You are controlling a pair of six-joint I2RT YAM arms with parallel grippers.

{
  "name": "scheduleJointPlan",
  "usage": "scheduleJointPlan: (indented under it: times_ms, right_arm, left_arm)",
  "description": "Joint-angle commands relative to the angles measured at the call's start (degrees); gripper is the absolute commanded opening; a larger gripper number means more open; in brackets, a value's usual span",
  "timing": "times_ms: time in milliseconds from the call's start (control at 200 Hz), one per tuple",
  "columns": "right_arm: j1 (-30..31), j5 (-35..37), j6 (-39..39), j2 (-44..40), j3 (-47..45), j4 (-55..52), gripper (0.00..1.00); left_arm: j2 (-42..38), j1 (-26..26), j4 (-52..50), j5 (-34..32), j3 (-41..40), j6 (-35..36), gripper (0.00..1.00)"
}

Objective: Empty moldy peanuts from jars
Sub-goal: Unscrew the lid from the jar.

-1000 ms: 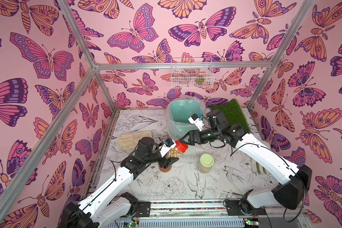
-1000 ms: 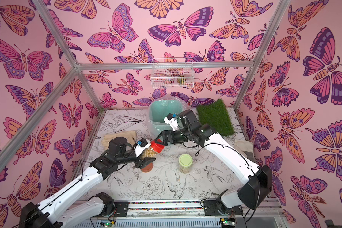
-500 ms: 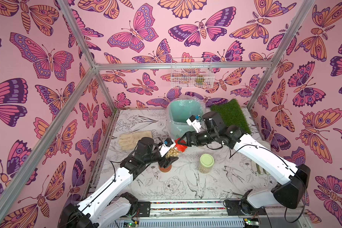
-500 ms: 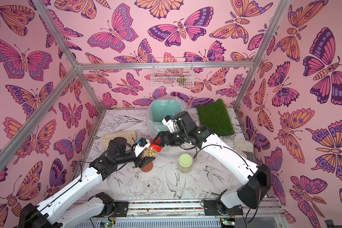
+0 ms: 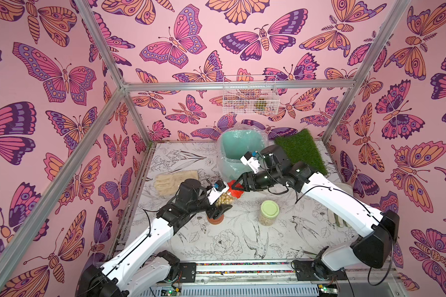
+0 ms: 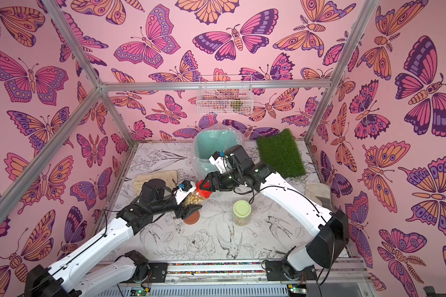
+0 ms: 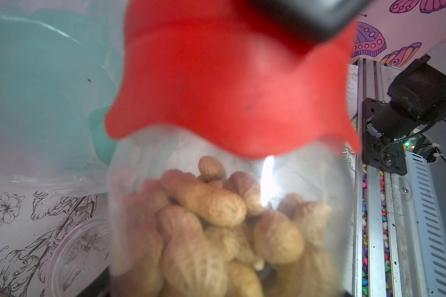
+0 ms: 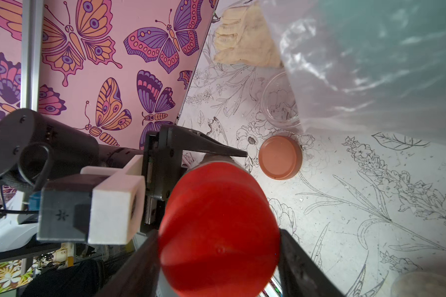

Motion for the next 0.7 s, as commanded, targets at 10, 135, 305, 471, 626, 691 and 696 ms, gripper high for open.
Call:
scheduleJointPlan:
  times_ms: [10,135,305,471,626,691,696]
  right_arm:
    - [-0.08,-5.01,-2.77,1.05,1.00,-0.54,0.56]
    - [-1.65,-8.85,-6.22,0.50,0.02,0.21,0.38]
    - [-3.62,-11.19,-17.92,-2.76,-3.86,2.18,0.13]
    - [-5.20,-15.64,-38.60,-3.67,-4.11,-3.22,0.00]
    - [-7.50,-18.40,-53.90,-3.58,-3.12,-8.29,0.00]
    - [-8.09,-18.00,-57.90,-3.03,-2.51,-9.48,0.00]
    - [-8.11,-17.98,-58.08,-2.95,-2.48,-9.59,0.00]
  left_arm:
    - [-0.64,0.18,1.54,0.15,0.77,-0.17,0.00]
    - [-0.66,0.25,1.54,0.30,0.68,-0.16,0.00]
    - [-0.92,0.21,1.54,1.24,0.81,-0.46,0.00]
    - [-0.86,0.21,0.55,2.75,1.42,-0.36,0.00]
    - [-1.10,0.30,-0.03,4.09,1.65,-0.48,0.00]
    - [-1.09,0.30,-0.02,4.70,1.65,-0.69,0.00]
    - [-1.10,0.30,-0.03,4.75,1.65,-0.70,0.00]
